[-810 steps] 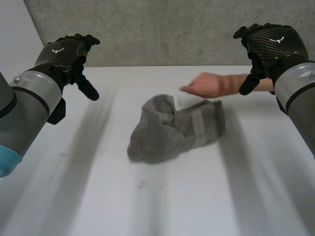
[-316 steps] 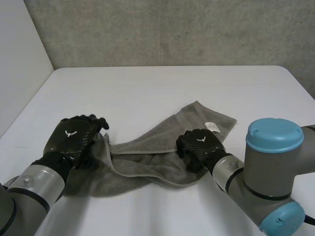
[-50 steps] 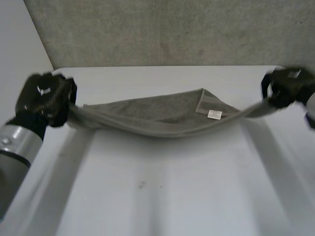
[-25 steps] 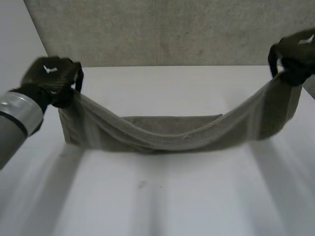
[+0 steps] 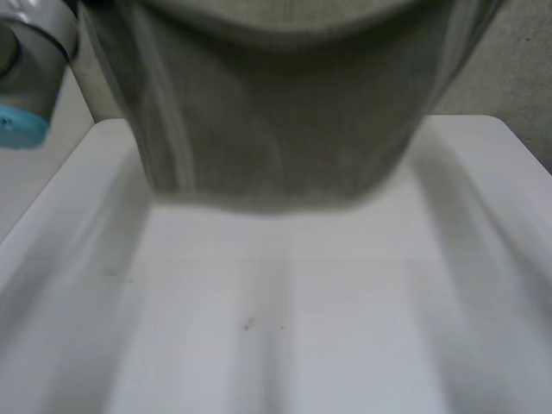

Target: Fold the towel.

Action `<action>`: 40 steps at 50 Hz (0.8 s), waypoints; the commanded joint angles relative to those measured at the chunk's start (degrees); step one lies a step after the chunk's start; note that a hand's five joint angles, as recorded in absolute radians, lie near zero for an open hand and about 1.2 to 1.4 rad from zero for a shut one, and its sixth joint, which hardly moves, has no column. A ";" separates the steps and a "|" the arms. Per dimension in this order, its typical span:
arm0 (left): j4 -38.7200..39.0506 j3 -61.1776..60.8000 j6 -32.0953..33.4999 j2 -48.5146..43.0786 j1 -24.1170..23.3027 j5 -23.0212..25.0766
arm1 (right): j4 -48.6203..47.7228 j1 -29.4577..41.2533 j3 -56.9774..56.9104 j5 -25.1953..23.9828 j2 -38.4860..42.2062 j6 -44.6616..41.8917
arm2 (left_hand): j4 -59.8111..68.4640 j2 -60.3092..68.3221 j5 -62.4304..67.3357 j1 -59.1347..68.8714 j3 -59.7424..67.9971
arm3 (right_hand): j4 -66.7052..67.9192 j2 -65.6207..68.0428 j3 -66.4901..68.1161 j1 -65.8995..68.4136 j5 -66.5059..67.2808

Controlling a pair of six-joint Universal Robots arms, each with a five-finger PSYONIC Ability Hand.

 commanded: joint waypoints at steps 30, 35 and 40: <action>11.34 -65.89 1.01 11.43 7.20 5.38 | 9.94 -2.59 44.49 -13.37 5.34 -12.94 | 10.25 10.23 10.85 12.01 10.28 | 11.63 11.94 11.90 1.22 13.17; 11.34 -65.63 0.66 11.78 7.91 5.38 | 9.94 -3.65 44.58 -13.28 5.34 -12.94 | 10.25 10.23 10.85 12.01 10.28 | -3.03 -2.72 -2.77 -13.45 -1.50; 11.43 -65.28 0.57 11.78 8.35 5.29 | 9.67 -4.70 44.58 -12.93 5.60 -12.94 | 10.25 10.23 10.85 12.01 10.28 | -22.96 -22.65 -22.69 -33.37 -21.42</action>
